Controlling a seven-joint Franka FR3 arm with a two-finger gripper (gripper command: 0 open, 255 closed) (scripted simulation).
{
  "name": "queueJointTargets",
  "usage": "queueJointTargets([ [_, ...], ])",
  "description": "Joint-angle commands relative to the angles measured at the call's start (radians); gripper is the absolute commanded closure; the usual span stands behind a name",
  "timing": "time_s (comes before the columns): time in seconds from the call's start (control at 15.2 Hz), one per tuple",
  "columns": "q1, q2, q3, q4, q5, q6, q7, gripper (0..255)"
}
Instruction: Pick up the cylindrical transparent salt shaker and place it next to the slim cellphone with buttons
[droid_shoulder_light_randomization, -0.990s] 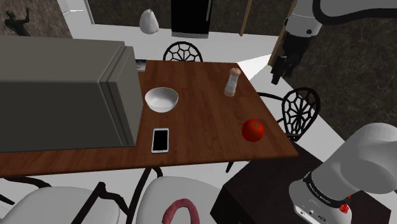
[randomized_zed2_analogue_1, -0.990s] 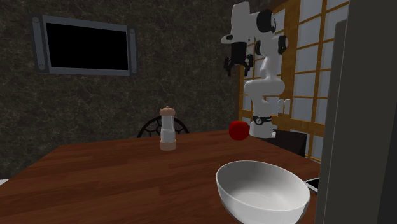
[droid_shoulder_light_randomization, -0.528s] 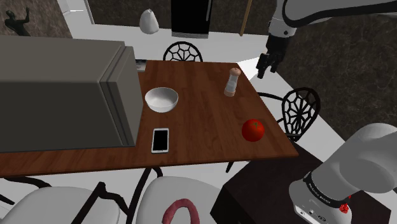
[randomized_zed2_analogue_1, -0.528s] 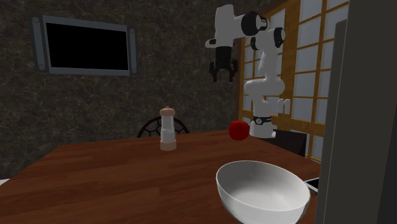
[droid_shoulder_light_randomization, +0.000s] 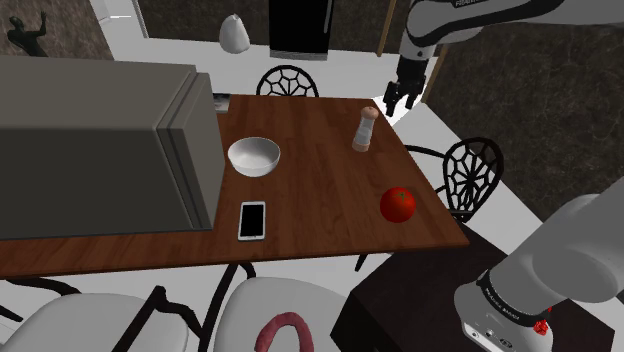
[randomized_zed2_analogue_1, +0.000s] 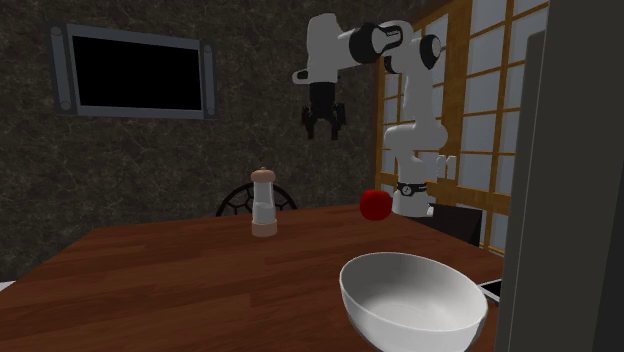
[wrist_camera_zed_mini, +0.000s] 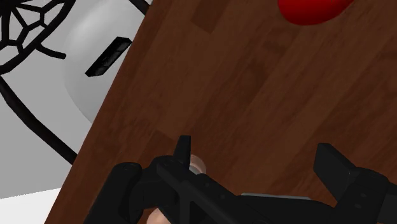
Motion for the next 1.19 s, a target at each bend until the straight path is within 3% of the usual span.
queueJointTargets([
  [0.0,-0.007,0.083,-0.013,0.064,0.015,0.019,-0.022,0],
  [0.73,-0.085,0.537,-0.038,0.536,0.125,-0.009,-0.119,0],
  [1.12,-0.091,0.572,-0.036,0.514,0.132,0.046,-0.125,0],
])
